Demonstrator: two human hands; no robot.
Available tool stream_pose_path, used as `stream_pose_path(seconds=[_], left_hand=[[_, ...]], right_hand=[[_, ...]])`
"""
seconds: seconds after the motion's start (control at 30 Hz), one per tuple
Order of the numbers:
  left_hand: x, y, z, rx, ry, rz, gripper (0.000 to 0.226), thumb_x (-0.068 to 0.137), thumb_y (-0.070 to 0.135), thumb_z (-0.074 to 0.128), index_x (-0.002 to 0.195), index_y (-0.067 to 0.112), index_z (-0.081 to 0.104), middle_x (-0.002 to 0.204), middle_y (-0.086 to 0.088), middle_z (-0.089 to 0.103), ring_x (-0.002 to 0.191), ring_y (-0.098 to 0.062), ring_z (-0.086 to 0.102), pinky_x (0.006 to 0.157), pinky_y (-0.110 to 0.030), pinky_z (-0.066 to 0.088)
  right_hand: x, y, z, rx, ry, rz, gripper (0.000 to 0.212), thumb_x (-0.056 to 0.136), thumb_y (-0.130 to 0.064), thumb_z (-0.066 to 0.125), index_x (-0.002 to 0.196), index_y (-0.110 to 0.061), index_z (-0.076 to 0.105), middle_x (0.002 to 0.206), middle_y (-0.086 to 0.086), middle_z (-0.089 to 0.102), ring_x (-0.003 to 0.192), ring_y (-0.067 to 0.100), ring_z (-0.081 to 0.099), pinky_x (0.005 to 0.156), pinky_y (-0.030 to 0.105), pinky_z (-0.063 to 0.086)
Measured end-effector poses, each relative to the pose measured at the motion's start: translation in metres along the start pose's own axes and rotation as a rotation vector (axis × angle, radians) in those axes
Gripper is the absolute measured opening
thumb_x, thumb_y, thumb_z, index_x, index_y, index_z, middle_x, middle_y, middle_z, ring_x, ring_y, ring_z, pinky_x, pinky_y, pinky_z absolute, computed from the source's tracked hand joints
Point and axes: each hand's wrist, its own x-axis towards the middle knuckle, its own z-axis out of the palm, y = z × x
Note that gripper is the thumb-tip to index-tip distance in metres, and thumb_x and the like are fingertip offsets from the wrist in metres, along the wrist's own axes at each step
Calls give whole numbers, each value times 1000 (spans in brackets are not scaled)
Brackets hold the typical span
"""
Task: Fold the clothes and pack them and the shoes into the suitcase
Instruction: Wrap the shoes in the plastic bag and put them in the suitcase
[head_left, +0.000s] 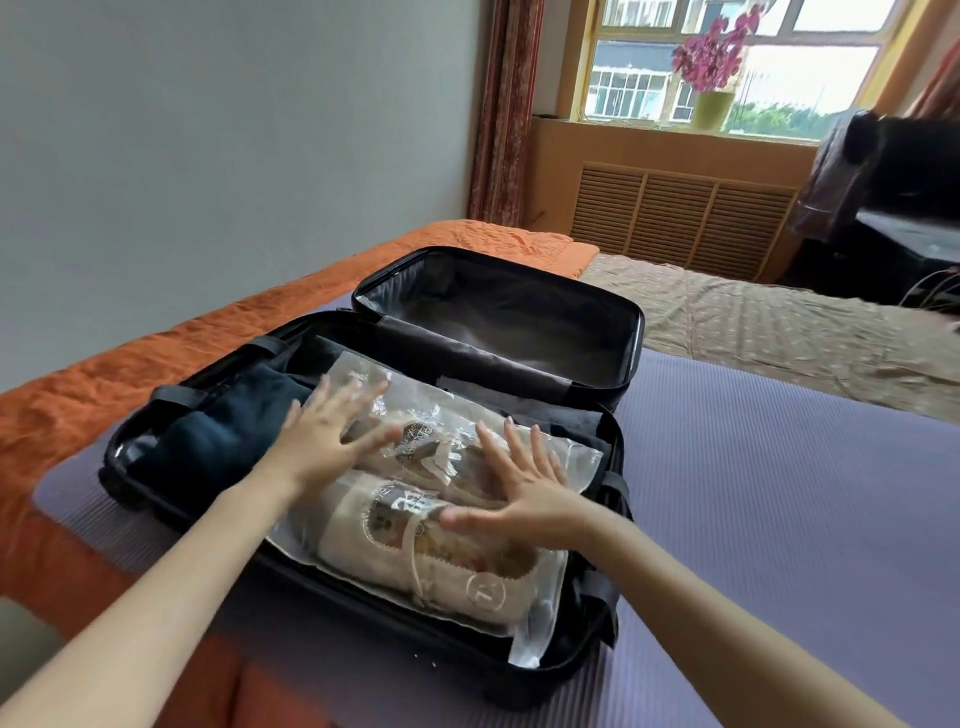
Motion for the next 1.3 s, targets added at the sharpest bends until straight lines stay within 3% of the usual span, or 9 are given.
stream_pose_path(seconds=[0.1,0.23,0.33,0.87,0.93,1.0,1.1,1.2,1.3], left_hand=[[-10,-8,19,227,-189,-36,105,38,103,3,132,60,-9,155,14,-14,145,-16,-10,116,-48,-9],[-13,-8,33,276,-175,-63,107,33,103,1,132,61,-10,158,8,-9,145,-21,-4,117,-47,-6],[-12,-9,34,245,-162,-63,113,33,103,5,136,60,-1,158,10,-5,145,-20,-2,117,-47,-4],[-11,-5,31,300,-195,-67,117,31,104,3,139,59,4,158,11,-6,145,-19,-5,117,-48,-3],[-9,-4,25,305,-207,-64,117,33,104,5,140,57,2,158,11,-8,145,-17,-9,116,-49,-8],[-7,0,19,355,-229,-59,119,34,103,3,142,53,-1,157,9,-14,142,-17,-24,112,-48,-20],[-8,11,11,351,-198,-67,126,31,102,-3,144,46,-7,154,7,-22,131,-15,-39,98,-38,-37],[-20,32,11,275,-82,-34,101,62,90,24,145,42,-9,158,5,-6,139,-14,-27,108,-40,-26],[-40,49,19,244,42,-36,68,90,57,43,147,42,9,156,10,15,144,-17,-13,113,-45,-17]], right_hand=[[3,7,18,-179,27,11,116,56,-91,47,142,-50,-20,154,-2,-30,137,29,-36,113,51,-18],[5,6,34,-298,60,25,110,57,-91,43,143,-52,-14,159,-3,-13,145,33,-12,116,48,-5],[8,8,39,-295,79,21,109,59,-90,44,144,-51,-11,160,-5,-9,146,32,-4,118,47,0],[11,4,37,-301,38,46,106,63,-88,47,146,-48,-6,159,-5,-11,145,34,-6,118,49,-2],[9,3,27,-197,10,25,105,66,-83,53,146,-49,-4,159,-7,-14,145,32,-11,116,51,-5],[4,4,12,69,14,-12,98,71,-74,59,146,-49,1,158,-10,-16,145,25,-15,116,52,-6],[-11,11,-14,403,164,-77,82,79,-61,60,147,-46,16,158,-15,-10,145,12,-10,117,51,2],[-31,32,-16,342,395,-57,57,87,-45,60,139,-37,39,158,-10,9,144,13,3,118,43,9],[-58,53,8,394,561,120,55,91,-30,61,141,-27,39,155,-4,22,143,18,15,116,35,13]])
